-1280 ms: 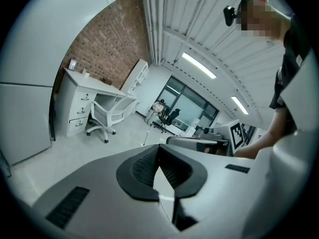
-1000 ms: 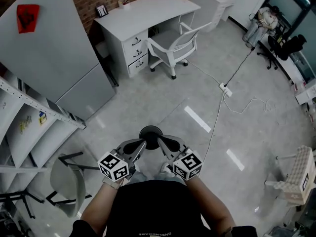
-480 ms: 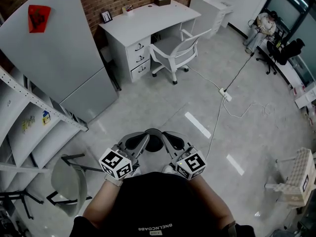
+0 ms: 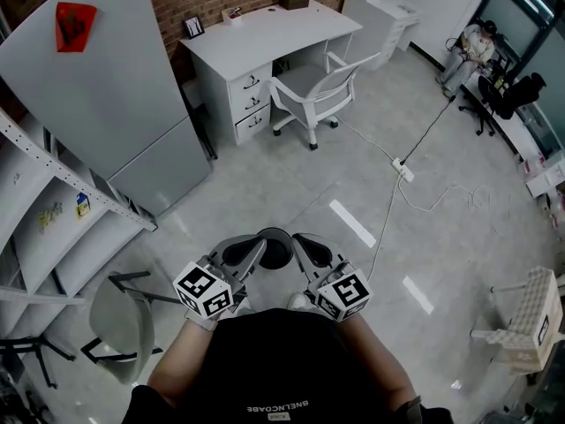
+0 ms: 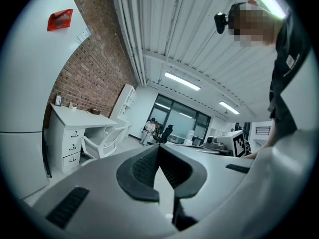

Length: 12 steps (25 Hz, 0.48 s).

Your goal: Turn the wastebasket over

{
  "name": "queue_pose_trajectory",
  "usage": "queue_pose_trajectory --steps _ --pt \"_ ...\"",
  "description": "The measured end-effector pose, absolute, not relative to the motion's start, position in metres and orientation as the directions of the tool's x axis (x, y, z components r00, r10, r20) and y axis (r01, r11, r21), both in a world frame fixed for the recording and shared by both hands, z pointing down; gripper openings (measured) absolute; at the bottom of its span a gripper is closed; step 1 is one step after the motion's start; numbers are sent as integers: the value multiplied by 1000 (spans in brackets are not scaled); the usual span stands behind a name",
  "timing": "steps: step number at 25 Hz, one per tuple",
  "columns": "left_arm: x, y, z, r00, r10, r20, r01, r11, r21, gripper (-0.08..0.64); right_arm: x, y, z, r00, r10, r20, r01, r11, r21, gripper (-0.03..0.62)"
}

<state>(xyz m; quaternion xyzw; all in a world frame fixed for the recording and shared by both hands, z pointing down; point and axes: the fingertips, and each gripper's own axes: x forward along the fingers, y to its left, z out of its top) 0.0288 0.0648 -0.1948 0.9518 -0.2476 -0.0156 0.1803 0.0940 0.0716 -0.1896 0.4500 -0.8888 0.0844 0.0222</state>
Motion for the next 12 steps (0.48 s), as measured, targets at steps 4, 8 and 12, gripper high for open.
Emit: queue_pose_trajectory --steps 4,8,12 --pt "28 63 -192 869 -491 68 -480 -799 363 12 94 72 -189 -598 -791 126 -801 586 -124 8" --pt "24 61 -189 862 -501 77 -493 -793 358 12 95 68 -189 -594 -794 127 -804 582 -124 9" --pt "19 55 -183 857 -510 74 -501 -788 359 12 96 61 -184 -583 -803 127 -812 569 -130 9"
